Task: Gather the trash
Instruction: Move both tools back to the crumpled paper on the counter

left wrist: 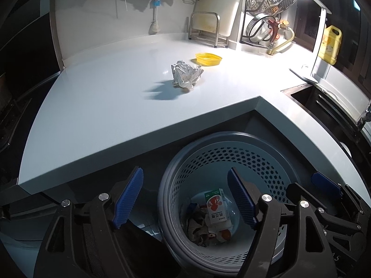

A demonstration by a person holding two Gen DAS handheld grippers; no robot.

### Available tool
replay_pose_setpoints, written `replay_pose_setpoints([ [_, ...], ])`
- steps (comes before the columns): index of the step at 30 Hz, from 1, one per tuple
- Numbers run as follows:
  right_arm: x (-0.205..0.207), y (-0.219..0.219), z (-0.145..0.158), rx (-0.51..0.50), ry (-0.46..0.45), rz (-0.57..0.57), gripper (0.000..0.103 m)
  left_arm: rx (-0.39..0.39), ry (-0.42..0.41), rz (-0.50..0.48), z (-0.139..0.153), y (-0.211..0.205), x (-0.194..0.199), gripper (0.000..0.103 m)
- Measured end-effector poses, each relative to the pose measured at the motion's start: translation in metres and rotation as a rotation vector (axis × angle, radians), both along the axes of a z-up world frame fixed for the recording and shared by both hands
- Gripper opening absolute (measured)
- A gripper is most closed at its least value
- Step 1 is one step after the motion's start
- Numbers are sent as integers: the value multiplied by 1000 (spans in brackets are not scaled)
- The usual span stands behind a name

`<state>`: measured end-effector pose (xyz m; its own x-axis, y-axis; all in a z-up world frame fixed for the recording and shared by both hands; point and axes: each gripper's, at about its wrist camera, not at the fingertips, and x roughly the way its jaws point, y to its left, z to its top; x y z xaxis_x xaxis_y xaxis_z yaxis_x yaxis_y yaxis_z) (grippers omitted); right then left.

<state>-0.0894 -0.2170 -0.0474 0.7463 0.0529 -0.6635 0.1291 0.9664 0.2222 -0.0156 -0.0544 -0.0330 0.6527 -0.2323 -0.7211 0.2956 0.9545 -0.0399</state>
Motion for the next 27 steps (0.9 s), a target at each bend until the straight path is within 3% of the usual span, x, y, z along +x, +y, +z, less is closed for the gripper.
replay_pose_setpoints([
  [6,20,-8,12,-8,-33,-1,77,-25,-57,39,19,9,17,91],
  [13,55,-31,32,-6,-84,-35,78,-16,-118,78,32,2,65,94],
  [27,108,-68,35,31,-117,-97,80,1,-73,116,3,-42,163,95],
])
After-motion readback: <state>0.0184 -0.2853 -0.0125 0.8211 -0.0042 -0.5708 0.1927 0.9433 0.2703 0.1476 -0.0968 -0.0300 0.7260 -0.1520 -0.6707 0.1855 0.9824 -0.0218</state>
